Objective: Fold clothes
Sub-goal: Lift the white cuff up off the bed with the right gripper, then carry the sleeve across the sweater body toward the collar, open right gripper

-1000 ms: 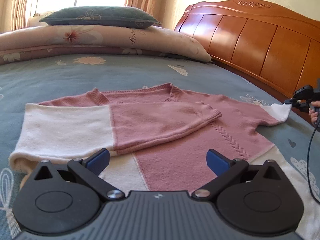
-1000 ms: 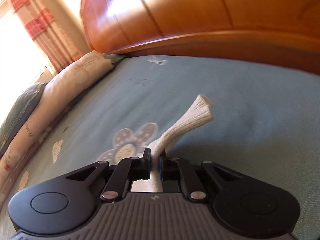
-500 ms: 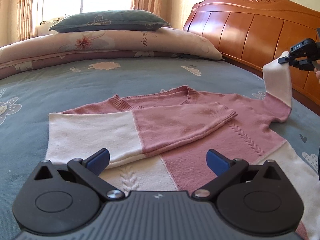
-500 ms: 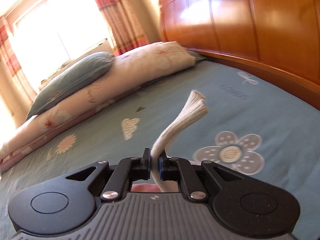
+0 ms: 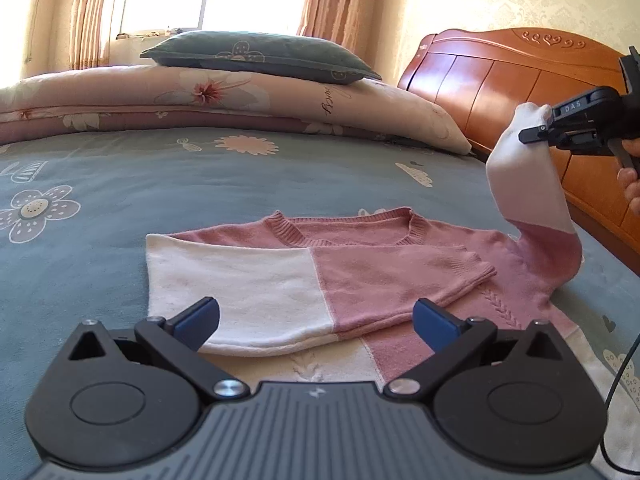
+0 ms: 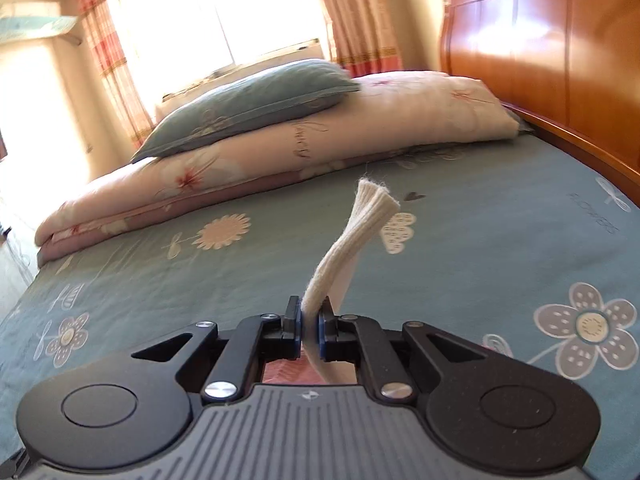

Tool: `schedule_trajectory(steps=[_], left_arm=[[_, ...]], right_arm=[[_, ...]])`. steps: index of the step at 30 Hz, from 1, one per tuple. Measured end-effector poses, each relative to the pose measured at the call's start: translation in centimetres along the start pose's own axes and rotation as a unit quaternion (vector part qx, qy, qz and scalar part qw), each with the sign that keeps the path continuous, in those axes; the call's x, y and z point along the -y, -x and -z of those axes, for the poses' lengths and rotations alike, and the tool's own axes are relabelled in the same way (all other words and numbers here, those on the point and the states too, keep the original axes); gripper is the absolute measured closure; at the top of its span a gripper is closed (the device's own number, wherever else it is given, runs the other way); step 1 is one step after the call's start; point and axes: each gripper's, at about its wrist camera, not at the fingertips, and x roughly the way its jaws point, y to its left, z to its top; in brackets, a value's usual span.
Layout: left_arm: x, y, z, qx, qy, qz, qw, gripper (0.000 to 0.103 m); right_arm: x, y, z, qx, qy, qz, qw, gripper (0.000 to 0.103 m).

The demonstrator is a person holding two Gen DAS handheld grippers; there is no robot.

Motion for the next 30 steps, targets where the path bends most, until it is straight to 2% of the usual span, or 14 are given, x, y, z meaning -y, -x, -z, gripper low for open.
schedule_trajectory(steps=[9, 16, 23, 30], left_arm=[[-2.2, 0.8, -0.6, 0.006, 0.042, -0.001, 0.9991, 0.001], [-3.5, 0.8, -0.8, 0.000, 0.059, -0.025, 0.9979, 0.001], [-4.4, 0.8, -0.8, -0.002, 0.063, -0.040, 0.9972, 0.001], [-5.9, 1.2, -0.9, 0.002, 0.076, -0.061, 0.9952, 0.001]], right_arm=[[-6.0, -1.7, 1.4, -0.016, 0.064, -0.036, 0.997, 0.094], [-10.8, -3.8, 4.1, -0.036, 0.132, -0.049, 0.989, 0.094], [-15.9, -6.1, 9.5, -0.063, 0.256, -0.026, 0.964, 0.094], [-18.9, -8.7, 16.1, -0.070, 0.366, 0.029, 0.928, 0.094]])
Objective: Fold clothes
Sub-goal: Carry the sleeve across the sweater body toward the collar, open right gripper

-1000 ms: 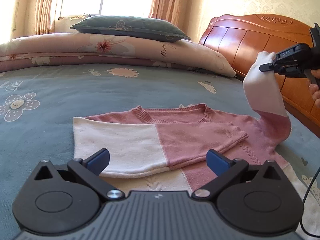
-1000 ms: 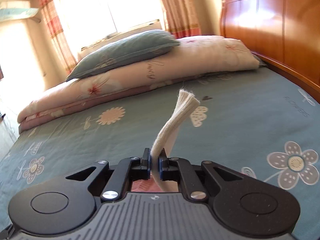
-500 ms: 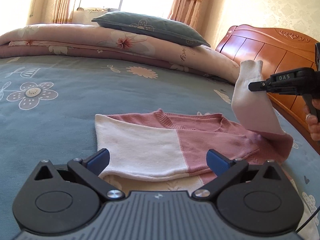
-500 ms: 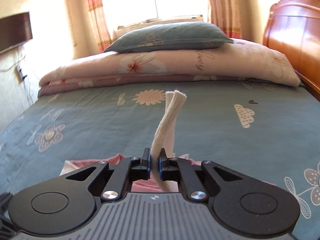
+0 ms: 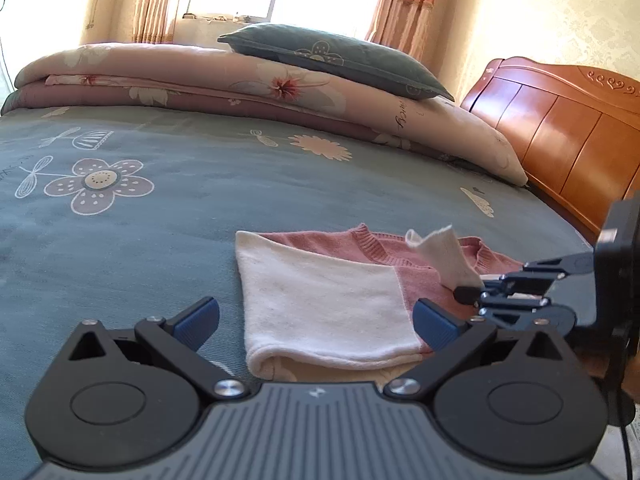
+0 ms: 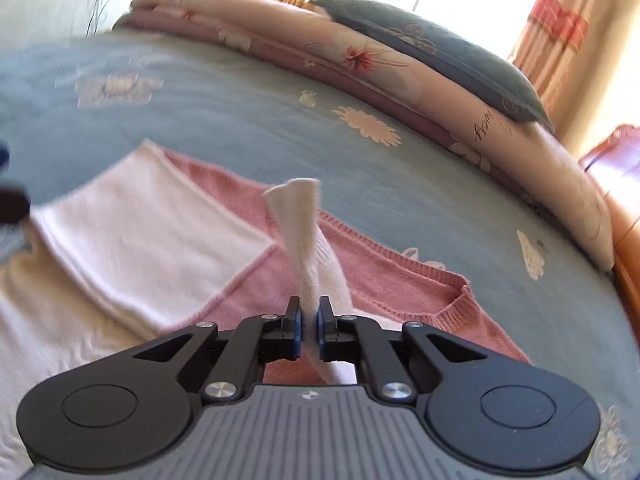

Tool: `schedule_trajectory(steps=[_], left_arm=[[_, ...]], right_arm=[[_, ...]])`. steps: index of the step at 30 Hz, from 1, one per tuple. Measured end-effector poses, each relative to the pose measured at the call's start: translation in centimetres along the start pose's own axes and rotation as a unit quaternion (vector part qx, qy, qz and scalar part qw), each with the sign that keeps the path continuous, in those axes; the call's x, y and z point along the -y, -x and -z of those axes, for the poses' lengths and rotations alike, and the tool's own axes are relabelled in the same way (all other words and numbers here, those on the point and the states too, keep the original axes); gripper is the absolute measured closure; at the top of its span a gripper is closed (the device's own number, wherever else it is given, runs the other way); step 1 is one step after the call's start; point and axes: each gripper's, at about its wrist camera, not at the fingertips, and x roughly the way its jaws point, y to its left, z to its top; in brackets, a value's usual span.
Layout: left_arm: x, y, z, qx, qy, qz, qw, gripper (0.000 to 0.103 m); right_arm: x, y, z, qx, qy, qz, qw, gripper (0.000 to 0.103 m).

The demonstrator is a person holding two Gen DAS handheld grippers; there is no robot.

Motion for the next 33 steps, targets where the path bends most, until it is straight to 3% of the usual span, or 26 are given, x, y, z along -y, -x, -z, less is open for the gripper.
schedule_trajectory(steps=[6, 23, 28, 31, 33], left_arm=[[-0.7, -0.1, -0.1, -0.002, 0.011, -0.010, 0.9999, 0.001], [-1.4, -0.2, -0.1, -0.003, 0.034, -0.014, 0.9993, 0.001], [-1.3, -0.3, -0.1, -0.006, 0.032, -0.014, 0.9994, 0.001], [-1.3, -0.4, -0.1, -0.005, 0.030, -0.014, 0.9994, 0.001], [-1.3, -0.4, -0.1, -0.005, 0.030, -0.013, 0.9995, 0.001]], right_arm=[[-2.9, 0.1, 0.5, 0.022, 0.076, 0.036, 0.996, 0.094], [-6.0, -0.7, 0.2, 0.042, 0.127, 0.059, 0.989, 0.094], [-7.2, -1.5, 0.1, 0.022, 0.138, 0.046, 0.989, 0.091], [-6.7, -0.8, 0.0, 0.016, 0.119, 0.037, 0.992, 0.079], [-5.8, 0.2, -0.2, 0.015, 0.096, 0.021, 0.995, 0.060]])
